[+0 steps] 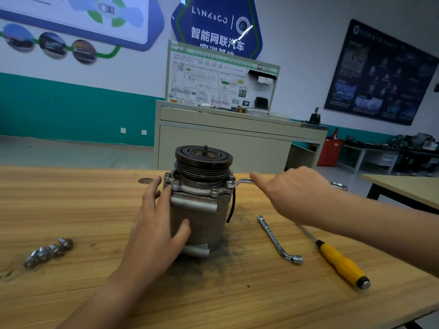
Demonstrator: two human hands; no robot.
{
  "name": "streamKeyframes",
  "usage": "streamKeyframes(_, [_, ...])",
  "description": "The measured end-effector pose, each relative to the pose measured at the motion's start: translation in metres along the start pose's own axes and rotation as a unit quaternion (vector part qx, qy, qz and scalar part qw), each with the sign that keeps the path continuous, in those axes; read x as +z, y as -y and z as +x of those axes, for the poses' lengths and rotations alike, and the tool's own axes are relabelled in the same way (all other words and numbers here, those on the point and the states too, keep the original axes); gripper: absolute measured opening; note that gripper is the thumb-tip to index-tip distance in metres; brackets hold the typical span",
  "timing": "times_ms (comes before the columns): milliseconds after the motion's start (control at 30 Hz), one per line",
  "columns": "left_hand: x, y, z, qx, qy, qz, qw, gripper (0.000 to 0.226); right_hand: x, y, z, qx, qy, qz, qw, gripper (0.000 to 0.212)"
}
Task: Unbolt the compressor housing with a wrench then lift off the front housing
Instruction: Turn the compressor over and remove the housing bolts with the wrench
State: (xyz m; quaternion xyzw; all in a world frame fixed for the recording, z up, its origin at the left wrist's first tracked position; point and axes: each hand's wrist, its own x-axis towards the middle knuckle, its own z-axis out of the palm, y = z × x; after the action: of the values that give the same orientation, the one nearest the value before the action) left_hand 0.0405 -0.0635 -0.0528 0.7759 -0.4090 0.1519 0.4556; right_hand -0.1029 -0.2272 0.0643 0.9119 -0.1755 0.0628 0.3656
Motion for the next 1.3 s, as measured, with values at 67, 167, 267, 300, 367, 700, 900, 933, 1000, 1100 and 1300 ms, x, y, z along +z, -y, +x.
streamKeyframes(67, [0.0, 0.0, 0.0, 0.0, 0.003, -0.002, 1.0, 0.072, 0.003, -0.008, 0.011, -0.002, 0.0, -0.014, 1.0, 0.049])
streamKeyframes(167, [0.001, 0.0, -0.001, 0.001, 0.009, -0.008, 1.0, 0.073, 0.014, -0.007, 0.035, 0.011, -0.015, -0.005, 1.0, 0.035])
streamKeyframes(267, [0.0, 0.001, 0.0, 0.006, 0.01, 0.008, 1.0, 0.073, 0.033, 0.003, 0.061, 0.007, -0.052, 0.021, 0.998, 0.033])
streamKeyframes(300, [-0.001, 0.002, 0.0, 0.008, 0.01, 0.015, 1.0, 0.072, 0.039, 0.007, 0.069, 0.004, -0.072, 0.031, 0.997, 0.034])
streamKeyframes(367, [-0.001, 0.002, 0.001, 0.011, 0.01, 0.024, 1.0, 0.072, 0.045, 0.012, 0.082, -0.011, -0.105, 0.045, 0.993, 0.035])
streamKeyframes(700, [0.001, 0.003, 0.0, 0.014, 0.01, 0.036, 0.999, 0.075, 0.034, -0.008, 0.018, 0.128, -0.171, 0.242, 0.946, 0.029])
streamKeyframes(900, [0.003, 0.003, 0.0, 0.009, 0.004, 0.026, 1.0, 0.074, 0.019, 0.013, -0.023, 0.108, -0.021, 0.192, 0.975, 0.044])
streamKeyframes(933, [0.002, 0.003, 0.0, 0.009, 0.002, 0.024, 1.0, 0.074, 0.016, 0.017, -0.024, 0.099, -0.008, 0.185, 0.978, 0.048])
streamKeyframes(1000, [0.002, 0.003, 0.001, 0.006, 0.002, 0.02, 1.0, 0.075, 0.009, 0.024, -0.023, 0.086, 0.014, 0.168, 0.982, 0.053])
streamKeyframes(1100, [0.003, 0.002, 0.0, 0.002, 0.003, 0.015, 1.0, 0.076, -0.005, 0.026, -0.021, 0.068, 0.04, 0.116, 0.99, 0.054])
streamKeyframes(1300, [0.003, 0.002, -0.001, -0.009, 0.004, -0.013, 1.0, 0.076, -0.04, 0.029, -0.012, 0.007, 0.083, 0.03, 0.996, 0.009])
